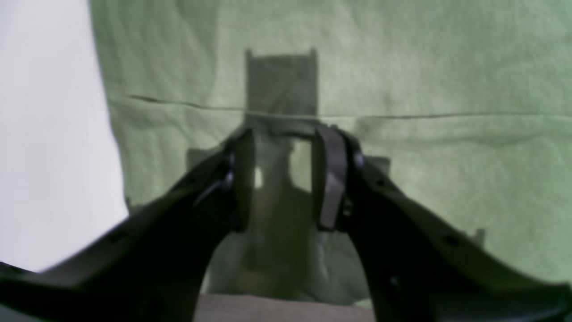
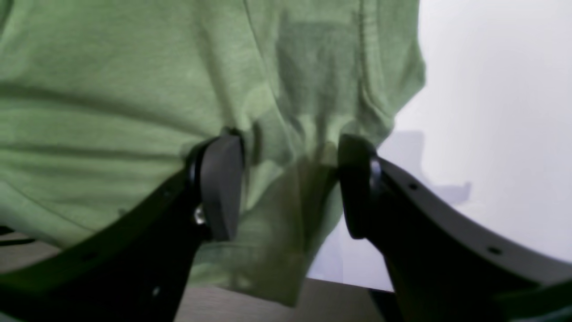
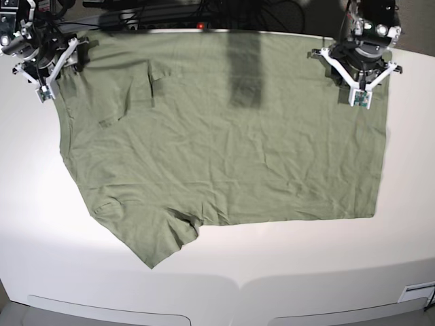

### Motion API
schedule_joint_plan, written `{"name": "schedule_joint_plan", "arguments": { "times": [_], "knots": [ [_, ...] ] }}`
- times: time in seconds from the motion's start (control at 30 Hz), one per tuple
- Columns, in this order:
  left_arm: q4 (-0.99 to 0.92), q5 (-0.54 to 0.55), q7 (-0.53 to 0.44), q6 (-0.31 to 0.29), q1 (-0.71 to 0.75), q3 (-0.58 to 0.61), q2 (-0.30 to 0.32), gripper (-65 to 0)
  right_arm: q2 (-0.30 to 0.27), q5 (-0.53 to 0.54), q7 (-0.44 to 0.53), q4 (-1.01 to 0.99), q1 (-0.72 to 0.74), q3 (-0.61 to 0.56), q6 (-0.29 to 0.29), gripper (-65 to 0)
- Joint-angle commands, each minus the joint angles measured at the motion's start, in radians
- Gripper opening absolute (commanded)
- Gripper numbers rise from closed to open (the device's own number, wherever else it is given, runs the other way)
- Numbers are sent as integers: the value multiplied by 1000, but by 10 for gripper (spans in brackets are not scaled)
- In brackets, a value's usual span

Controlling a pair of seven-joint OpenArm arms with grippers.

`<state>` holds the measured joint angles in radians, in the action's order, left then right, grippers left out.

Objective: Fold the T-shirt properly
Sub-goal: 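Move the left gripper down to the hem corner and grasp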

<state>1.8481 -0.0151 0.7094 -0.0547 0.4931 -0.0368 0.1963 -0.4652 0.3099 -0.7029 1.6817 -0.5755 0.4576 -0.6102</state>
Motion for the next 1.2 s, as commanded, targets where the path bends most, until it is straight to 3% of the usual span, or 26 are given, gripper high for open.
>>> {"name": "schedule_joint_plan", "arguments": {
  "times": [0.0,0.37,0.47,0.57,0.7,0.9,1.03,1.17],
  "knots": [
    [18,-17,-25,2,0,0,4,-435,-16,16,23,22,-3,8,-17,-308],
    [166,-104,-50,1,-108,-4,11,-430,-16,40,23,221,24,8,-28,-308],
    [135,-92,-26,-18,-240,-18,60,-430,-14,114,-18,242,59,8,-29,-308],
    [40,31,27,-52,-402,-23,135,-430,-13,201,-82,243,90,8,-29,-307],
    [-225,220,23,-128,-636,-23,201,-430,-14,251,-71,243,94,8,-29,-307],
    [-803,343,22,-317,-1004,-23,209,-430,-13,252,-74,243,96,8,-29,-307],
    [-1227,350,-32,-407,-1233,-22,206,-430,-14,251,-92,243,96,8,-29,-307],
    [-1545,255,-164,-410,-1378,-22,206,-430,-13,252,-91,243,96,8,-29,-307]
  ]
}}
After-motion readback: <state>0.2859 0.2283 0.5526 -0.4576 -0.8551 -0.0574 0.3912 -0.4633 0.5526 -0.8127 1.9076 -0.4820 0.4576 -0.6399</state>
